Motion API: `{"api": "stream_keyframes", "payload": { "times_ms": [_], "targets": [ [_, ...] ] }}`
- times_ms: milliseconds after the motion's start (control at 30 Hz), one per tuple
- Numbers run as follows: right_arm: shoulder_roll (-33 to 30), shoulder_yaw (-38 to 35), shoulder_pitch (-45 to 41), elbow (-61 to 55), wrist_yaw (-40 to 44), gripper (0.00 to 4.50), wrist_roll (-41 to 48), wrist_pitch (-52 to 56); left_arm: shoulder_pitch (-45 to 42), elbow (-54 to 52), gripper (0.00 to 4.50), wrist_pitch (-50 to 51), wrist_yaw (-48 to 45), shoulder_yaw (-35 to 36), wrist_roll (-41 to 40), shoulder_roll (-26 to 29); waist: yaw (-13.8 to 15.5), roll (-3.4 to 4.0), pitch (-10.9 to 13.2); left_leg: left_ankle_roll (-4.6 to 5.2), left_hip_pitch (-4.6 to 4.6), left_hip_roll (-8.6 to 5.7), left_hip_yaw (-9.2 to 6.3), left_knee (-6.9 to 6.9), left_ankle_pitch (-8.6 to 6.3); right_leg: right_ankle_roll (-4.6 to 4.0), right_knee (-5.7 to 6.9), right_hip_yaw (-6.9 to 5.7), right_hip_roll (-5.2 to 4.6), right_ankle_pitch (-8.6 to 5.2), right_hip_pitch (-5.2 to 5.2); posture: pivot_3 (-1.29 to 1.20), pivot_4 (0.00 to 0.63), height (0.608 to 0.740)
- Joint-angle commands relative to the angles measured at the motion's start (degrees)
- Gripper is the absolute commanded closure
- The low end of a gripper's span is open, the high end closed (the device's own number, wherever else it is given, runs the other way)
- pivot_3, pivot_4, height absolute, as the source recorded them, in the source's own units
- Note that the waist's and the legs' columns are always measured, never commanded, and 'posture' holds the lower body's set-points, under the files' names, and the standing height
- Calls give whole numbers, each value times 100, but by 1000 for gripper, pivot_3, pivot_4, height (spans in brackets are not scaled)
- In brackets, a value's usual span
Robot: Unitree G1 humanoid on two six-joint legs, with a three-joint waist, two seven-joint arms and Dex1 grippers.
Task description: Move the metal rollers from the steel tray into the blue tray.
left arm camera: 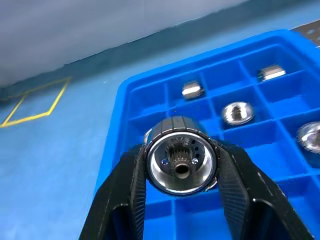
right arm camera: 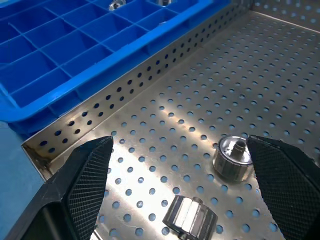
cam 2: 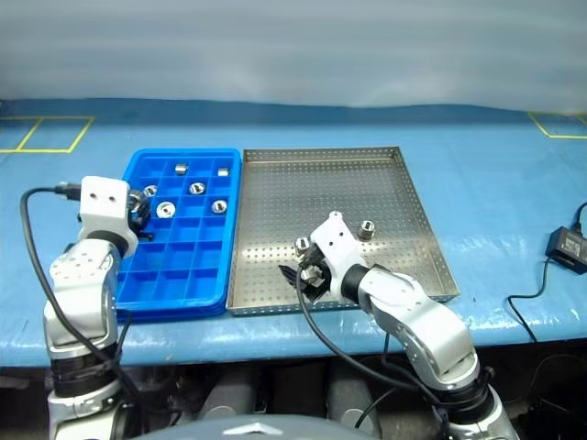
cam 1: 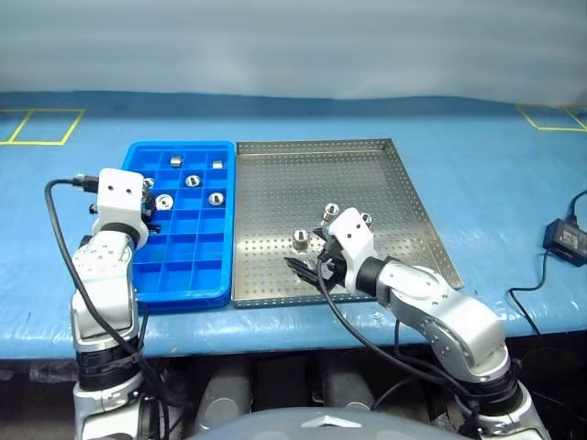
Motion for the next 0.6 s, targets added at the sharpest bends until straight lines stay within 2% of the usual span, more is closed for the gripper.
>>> {"api": "stream_keyframes", "payload": {
  "times_ms": [33, 200, 333, 533, 600],
  "targets": [
    [18, 30, -69, -45, 69, 0, -39, -164, 12, 173, 2820, -181, 452, 147, 64, -22, 39, 0, 0, 0, -1, 0, 0, 0, 0, -2, 0, -1, 0, -1, -1, 106, 150, 740],
    [59, 41, 23, -99, 27, 0, -77, -155, -28, 708, 2820, -196, 729, 224, -74, -28, 48, -2, -1, 0, -1, 0, 2, 0, 0, -3, -1, -1, -1, -2, -1, 99, 150, 740],
    [111, -18, 149, -213, -79, 0, -82, -105, -149, 1081, 2820, -169, 567, 189, -368, 20, 50, -2, -1, 0, -1, 0, 1, -2, 0, -8, 0, -2, -4, -1, -2, 99, 150, 740],
    [105, -177, 341, -422, -213, 0, -41, -9, -463, 966, 817, -154, 411, -115, -589, 150, 20, -4, -1, 0, -2, 0, 4, -1, 0, -10, -1, -1, -6, -3, -3, 17, 150, 740],
    [98, -295, 443, -527, -268, 0, -2, 34, -654, 734, 217, -191, 91, -322, -849, 182, 13, -5, -1, 0, -3, 0, 3, -1, 0, -10, -3, -1, -6, -3, -3, 6, 150, 740]
  ]
}}
